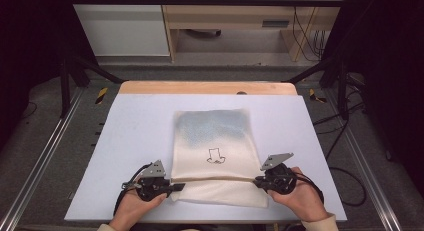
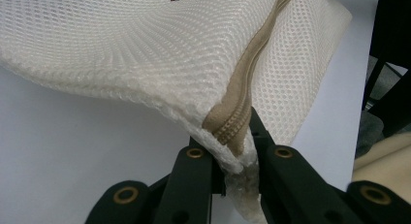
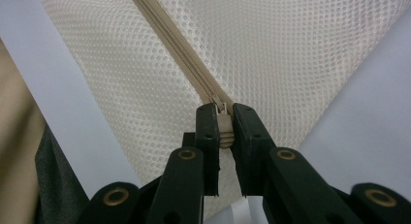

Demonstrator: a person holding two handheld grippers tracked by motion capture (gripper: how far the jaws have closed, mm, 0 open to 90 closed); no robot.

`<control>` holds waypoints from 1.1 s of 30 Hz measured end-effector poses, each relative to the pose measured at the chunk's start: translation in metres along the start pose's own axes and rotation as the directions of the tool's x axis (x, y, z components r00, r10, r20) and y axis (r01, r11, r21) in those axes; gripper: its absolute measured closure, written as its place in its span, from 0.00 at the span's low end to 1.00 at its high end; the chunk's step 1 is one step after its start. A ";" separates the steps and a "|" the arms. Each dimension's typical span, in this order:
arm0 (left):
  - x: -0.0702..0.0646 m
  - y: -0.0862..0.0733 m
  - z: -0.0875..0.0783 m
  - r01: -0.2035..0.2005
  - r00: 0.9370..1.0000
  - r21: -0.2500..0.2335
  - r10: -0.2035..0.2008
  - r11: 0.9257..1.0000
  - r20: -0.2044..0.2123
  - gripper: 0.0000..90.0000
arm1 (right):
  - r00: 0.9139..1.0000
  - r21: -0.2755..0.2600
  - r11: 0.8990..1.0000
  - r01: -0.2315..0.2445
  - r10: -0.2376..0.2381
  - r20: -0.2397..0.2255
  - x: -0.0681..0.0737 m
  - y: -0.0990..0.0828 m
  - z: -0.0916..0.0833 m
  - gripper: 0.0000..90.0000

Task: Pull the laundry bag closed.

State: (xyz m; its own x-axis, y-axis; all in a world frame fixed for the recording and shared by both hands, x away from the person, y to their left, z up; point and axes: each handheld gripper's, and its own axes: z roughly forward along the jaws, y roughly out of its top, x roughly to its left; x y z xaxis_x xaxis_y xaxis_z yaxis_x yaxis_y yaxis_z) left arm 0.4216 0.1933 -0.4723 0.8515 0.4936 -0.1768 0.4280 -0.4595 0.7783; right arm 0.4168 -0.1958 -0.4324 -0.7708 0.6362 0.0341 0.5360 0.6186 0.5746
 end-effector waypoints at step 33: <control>0.002 0.002 -0.005 -0.013 0.999 -0.013 0.013 1.000 -0.034 0.93 | 1.000 0.004 1.000 -0.008 0.008 -0.007 -0.004 -0.004 0.002 0.91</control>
State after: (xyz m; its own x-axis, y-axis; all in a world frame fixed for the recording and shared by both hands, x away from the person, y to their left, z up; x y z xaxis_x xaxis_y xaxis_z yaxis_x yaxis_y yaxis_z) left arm 0.4225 0.1970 -0.4681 0.8463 0.5121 -0.1463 0.4127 -0.4568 0.7881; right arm 0.4185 -0.2002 -0.4360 -0.7688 0.6380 0.0441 0.5433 0.6152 0.5713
